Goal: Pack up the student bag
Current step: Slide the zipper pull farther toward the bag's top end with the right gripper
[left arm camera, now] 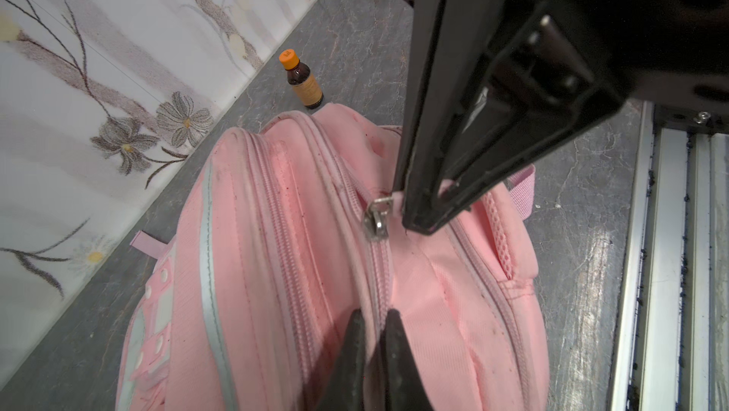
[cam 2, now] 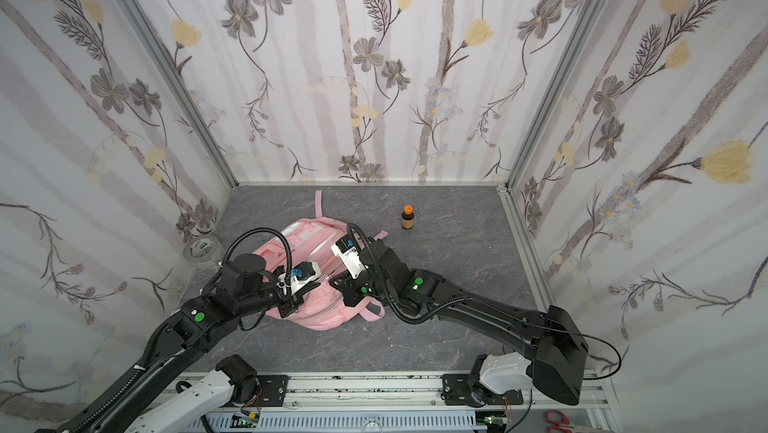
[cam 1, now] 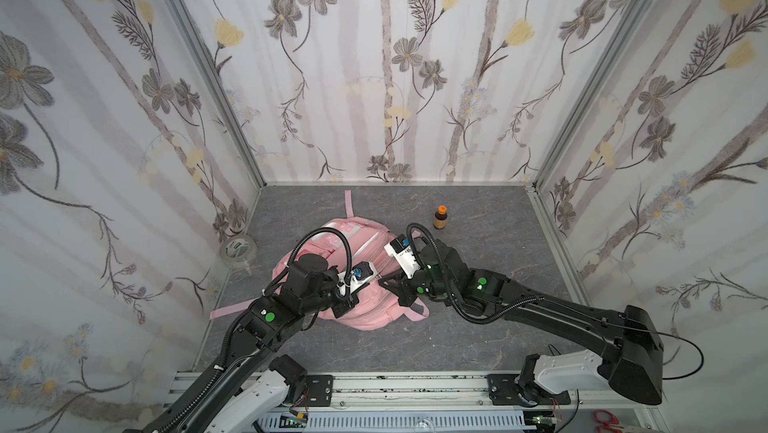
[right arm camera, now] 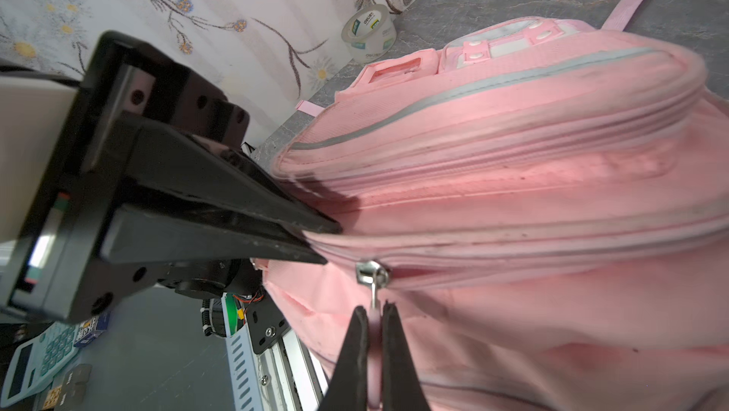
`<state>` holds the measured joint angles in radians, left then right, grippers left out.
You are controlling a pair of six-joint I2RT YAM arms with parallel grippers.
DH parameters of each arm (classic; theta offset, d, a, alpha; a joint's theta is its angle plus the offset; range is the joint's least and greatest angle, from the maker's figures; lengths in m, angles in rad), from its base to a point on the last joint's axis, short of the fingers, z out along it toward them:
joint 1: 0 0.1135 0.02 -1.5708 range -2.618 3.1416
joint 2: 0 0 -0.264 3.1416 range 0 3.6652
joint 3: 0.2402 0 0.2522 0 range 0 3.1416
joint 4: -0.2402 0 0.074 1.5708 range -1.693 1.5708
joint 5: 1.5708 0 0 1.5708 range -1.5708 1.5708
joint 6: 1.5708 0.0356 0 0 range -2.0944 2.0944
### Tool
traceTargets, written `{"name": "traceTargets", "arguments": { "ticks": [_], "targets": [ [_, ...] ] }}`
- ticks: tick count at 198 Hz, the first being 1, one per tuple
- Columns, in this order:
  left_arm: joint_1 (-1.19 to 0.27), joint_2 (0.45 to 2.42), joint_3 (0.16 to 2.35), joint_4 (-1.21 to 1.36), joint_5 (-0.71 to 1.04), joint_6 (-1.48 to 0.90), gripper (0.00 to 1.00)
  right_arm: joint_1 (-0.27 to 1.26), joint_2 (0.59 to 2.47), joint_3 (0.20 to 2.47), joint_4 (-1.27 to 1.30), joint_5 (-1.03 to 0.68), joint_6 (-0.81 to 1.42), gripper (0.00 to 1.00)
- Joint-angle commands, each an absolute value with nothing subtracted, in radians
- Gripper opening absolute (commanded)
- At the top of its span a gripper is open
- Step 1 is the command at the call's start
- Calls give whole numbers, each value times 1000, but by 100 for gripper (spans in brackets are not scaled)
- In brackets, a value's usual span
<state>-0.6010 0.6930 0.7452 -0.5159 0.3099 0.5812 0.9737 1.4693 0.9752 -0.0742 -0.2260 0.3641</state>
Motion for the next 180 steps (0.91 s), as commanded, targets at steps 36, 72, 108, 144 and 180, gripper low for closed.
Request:
{"name": "traceTargets", "arguments": {
  "ticks": [36, 72, 108, 144, 180],
  "targets": [
    [-584, 616, 753, -594, 232, 658, 0, 769, 1439, 869, -88, -163, 279, 0],
    [-525, 614, 733, -603, 144, 676, 0, 760, 1484, 952, -120, -212, 275, 0],
    [-506, 680, 786, -656, 155, 660, 43, 904, 1523, 1054, -101, -254, 335, 0],
    [-510, 751, 865, -677, 378, 545, 55, 1008, 1563, 1097, -18, -285, 430, 0],
    [-524, 791, 855, -659, 405, 525, 47, 1042, 1583, 1108, 9, -302, 448, 0]
  ]
}}
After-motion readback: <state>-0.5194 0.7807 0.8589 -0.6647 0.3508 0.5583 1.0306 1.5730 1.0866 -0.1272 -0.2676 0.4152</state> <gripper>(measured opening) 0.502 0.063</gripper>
